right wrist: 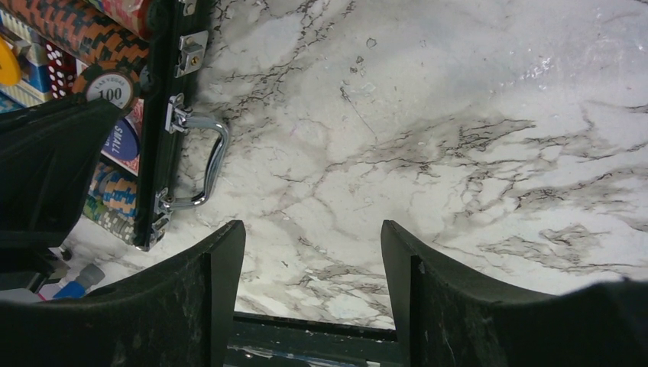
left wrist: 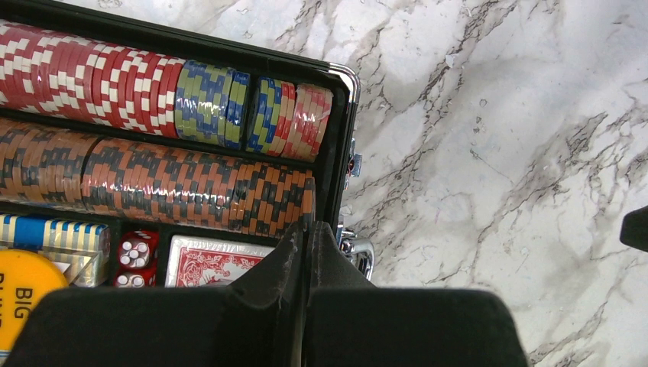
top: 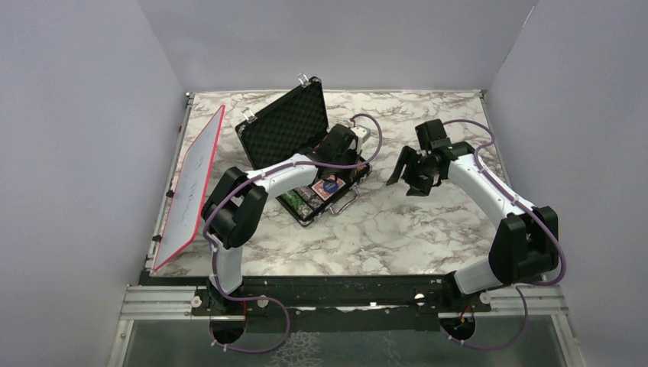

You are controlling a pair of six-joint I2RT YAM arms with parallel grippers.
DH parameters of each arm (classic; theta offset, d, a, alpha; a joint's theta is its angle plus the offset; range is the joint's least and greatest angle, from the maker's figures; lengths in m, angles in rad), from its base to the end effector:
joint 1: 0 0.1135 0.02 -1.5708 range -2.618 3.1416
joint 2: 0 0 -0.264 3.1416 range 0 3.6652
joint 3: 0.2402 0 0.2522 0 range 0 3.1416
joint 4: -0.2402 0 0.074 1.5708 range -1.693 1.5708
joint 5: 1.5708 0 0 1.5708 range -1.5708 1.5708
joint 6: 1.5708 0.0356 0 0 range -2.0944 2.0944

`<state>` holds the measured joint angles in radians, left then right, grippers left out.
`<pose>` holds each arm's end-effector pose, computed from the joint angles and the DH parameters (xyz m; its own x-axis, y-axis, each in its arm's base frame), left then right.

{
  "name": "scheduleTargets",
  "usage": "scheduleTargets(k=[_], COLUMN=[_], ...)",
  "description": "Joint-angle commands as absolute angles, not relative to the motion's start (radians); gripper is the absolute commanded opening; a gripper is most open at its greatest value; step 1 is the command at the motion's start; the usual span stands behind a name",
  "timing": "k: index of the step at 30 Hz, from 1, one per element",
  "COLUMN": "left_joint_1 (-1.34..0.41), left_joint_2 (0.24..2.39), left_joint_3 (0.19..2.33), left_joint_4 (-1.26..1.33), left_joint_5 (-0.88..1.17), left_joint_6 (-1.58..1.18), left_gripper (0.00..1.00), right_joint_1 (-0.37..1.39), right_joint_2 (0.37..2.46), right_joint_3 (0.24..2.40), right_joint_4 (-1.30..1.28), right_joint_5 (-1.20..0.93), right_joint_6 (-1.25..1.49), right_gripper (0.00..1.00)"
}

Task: Pack up texas hold em set

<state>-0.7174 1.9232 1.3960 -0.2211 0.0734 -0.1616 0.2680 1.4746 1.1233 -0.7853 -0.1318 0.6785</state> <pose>0.3247 -0.2868 0.2154 -0.6180 0.3263 -0.7153 0.6046 0.7788 -0.1672 0.2796 0.0816 0.2492 -0.8793 0.4038 -0.2527 0.3032 0.8836 0.3568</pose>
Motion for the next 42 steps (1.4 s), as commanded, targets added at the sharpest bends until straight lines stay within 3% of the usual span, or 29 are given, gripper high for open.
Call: scheduleTargets(k=[1, 9, 12, 14, 17, 19, 22, 27, 31, 33, 40, 42], left_joint_1=[-0.705, -0.707, -0.713, -0.715, -0.715, -0.714, -0.715, -0.711, -0.7, -0.693, -0.672, -0.662], left_joint_2=[1.934, 1.96, 1.962, 1.962, 1.952, 1.937, 1.917, 1.911, 1.869, 1.841, 1.776, 1.768], left_joint_3=[1.433, 1.422, 1.42, 1.423, 1.43, 1.428, 1.419, 1.437, 1.489, 1.534, 1.68, 1.712], left_joint_4=[-0.239, -0.235, -0.233, -0.232, -0.232, -0.225, -0.208, -0.21, -0.229, -0.245, -0.326, -0.34], left_joint_5=[0.045, 0.087, 0.054, 0.032, 0.014, 0.024, 0.058, 0.084, 0.058, 0.029, -0.219, -0.29], left_joint_6=[-0.171, -0.081, -0.029, -0.003, 0.012, 0.015, 0.009, -0.027, -0.036, -0.022, 0.11, 0.153], left_gripper=[0.0, 0.0, 0.05, 0.14, 0.46, 0.57, 0.58, 0.47, 0.49, 0.55, 0.94, 0.99], right_joint_1=[0.268, 0.268, 0.268, 0.268, 0.268, 0.268, 0.268, 0.268, 0.268, 0.268, 0.268, 0.268], right_joint_2=[1.477, 1.482, 1.483, 1.484, 1.486, 1.486, 1.486, 1.491, 1.49, 1.489, 1.495, 1.495], right_joint_3=[1.108, 1.102, 1.096, 1.094, 1.093, 1.093, 1.092, 1.092, 1.095, 1.096, 1.111, 1.113], right_joint_4=[-0.777, -0.769, -0.765, -0.765, -0.765, -0.765, -0.765, -0.764, -0.764, -0.762, -0.758, -0.756], right_joint_5=[-0.127, -0.136, -0.138, -0.138, -0.138, -0.138, -0.137, -0.138, -0.137, -0.137, -0.149, -0.152], right_joint_6=[0.669, 0.662, 0.661, 0.659, 0.658, 0.658, 0.658, 0.658, 0.654, 0.652, 0.645, 0.639], right_gripper=[0.68, 0.68, 0.67, 0.68, 0.67, 0.68, 0.67, 0.67, 0.67, 0.67, 0.67, 0.67])
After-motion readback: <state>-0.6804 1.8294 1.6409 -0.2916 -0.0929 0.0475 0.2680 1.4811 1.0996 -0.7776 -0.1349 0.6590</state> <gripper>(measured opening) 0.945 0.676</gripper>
